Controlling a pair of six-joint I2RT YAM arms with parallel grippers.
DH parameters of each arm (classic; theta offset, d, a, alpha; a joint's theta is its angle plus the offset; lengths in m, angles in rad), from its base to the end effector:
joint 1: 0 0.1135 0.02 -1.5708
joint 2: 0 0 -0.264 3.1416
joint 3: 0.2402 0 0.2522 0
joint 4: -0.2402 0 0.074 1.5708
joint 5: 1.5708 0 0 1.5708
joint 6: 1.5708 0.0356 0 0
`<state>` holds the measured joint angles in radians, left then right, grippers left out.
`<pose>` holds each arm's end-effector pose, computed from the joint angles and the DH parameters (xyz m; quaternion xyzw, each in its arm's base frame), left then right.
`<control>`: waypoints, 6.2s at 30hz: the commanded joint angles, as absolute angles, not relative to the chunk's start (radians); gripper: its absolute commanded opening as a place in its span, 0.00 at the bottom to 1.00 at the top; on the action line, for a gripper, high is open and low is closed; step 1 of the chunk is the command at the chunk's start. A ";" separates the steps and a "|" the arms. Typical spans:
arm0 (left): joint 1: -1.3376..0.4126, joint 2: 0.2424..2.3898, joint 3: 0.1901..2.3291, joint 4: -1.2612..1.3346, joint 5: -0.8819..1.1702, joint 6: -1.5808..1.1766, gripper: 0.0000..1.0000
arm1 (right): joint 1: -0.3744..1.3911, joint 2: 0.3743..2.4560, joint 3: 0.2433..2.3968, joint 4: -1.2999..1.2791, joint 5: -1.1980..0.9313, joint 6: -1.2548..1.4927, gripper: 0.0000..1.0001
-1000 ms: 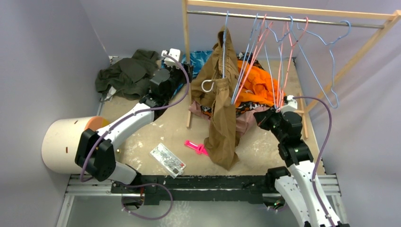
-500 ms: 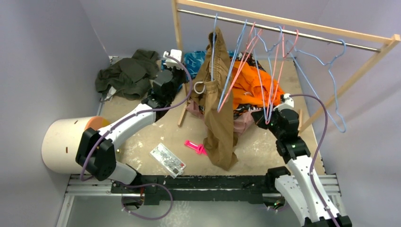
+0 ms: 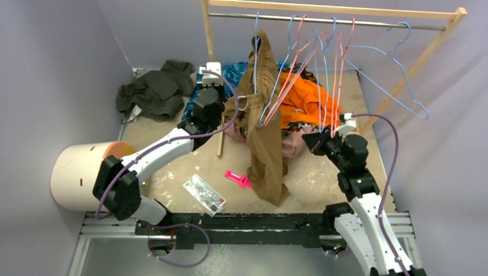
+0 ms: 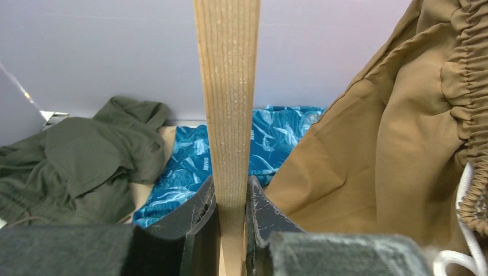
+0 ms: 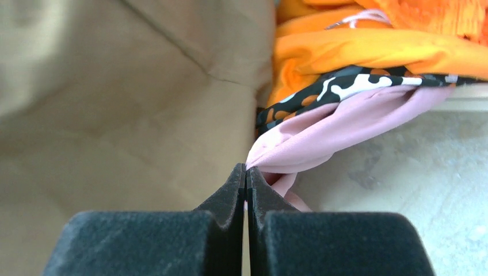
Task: Place the shorts on the hanger
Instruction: Move the shorts from the center of the board, then move the clothesline to the center of the board.
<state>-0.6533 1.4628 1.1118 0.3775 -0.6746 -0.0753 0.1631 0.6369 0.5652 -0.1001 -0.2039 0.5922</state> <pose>0.2866 -0.1914 0.3508 -0.0396 0.6986 -0.0251 0.7139 0.1603 0.0337 0.2942 0.0980 0.7577 0.3086 0.5666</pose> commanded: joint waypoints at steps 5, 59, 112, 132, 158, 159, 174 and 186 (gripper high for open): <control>-0.660 1.502 1.222 0.376 -0.996 0.002 0.00 | 0.163 0.477 0.651 0.078 -0.507 0.487 0.00; -0.701 1.615 1.259 0.277 -1.136 -0.004 0.00 | 0.199 0.452 0.996 0.569 -1.048 0.802 0.00; -0.735 1.600 1.174 0.270 -1.143 -0.020 0.00 | 0.199 0.436 0.658 -0.180 -0.422 0.616 0.99; -0.735 1.587 1.178 0.258 -1.077 -0.048 0.00 | 0.199 0.526 0.474 -0.124 -0.291 0.911 0.97; -0.735 1.565 1.104 0.341 -1.038 -0.061 0.00 | 0.164 0.725 0.500 -0.060 0.302 1.163 0.94; -0.735 1.566 1.101 0.345 -1.037 -0.060 0.00 | 0.152 0.736 0.504 -0.058 0.309 1.151 0.93; -0.748 1.581 1.088 0.428 -0.957 -0.062 0.00 | -0.011 1.031 0.499 0.123 0.248 1.129 0.83; -0.748 1.650 1.122 0.534 -0.945 0.006 0.00 | -0.033 1.325 0.547 0.324 0.244 1.108 0.69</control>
